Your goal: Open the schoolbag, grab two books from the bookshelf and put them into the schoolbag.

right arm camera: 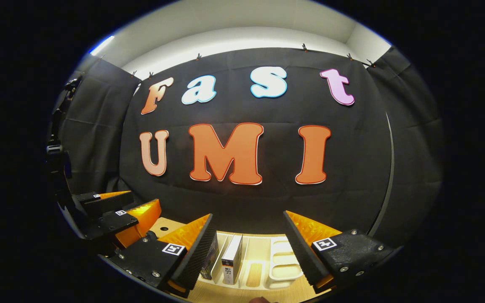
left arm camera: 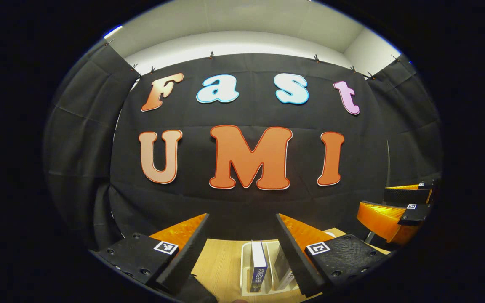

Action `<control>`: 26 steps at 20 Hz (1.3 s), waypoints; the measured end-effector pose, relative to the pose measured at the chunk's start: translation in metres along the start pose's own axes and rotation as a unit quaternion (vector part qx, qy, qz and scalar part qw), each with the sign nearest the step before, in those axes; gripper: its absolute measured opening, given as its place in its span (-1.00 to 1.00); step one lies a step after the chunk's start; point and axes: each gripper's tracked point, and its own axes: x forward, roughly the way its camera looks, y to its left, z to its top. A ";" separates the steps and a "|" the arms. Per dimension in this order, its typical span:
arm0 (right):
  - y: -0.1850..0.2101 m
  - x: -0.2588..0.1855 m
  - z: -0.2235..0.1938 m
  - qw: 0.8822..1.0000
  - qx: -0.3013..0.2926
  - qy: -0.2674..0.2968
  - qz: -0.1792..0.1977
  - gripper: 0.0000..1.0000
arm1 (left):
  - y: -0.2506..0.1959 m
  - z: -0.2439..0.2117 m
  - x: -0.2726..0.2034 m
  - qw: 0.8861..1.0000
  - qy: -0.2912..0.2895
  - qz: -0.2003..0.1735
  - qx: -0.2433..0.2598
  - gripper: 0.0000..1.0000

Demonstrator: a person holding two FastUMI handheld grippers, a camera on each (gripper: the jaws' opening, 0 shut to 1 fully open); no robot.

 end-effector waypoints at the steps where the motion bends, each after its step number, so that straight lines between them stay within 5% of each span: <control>1: 0.001 0.000 0.000 1.000 0.000 -0.001 0.001 0.89 | 0.002 0.000 0.000 1.000 -0.001 0.001 0.001 0.89; 26: 0.015 -0.015 -0.017 0.998 -0.009 0.031 -0.063 0.88 | 0.042 0.001 -0.012 0.998 -0.021 -0.014 0.060 0.88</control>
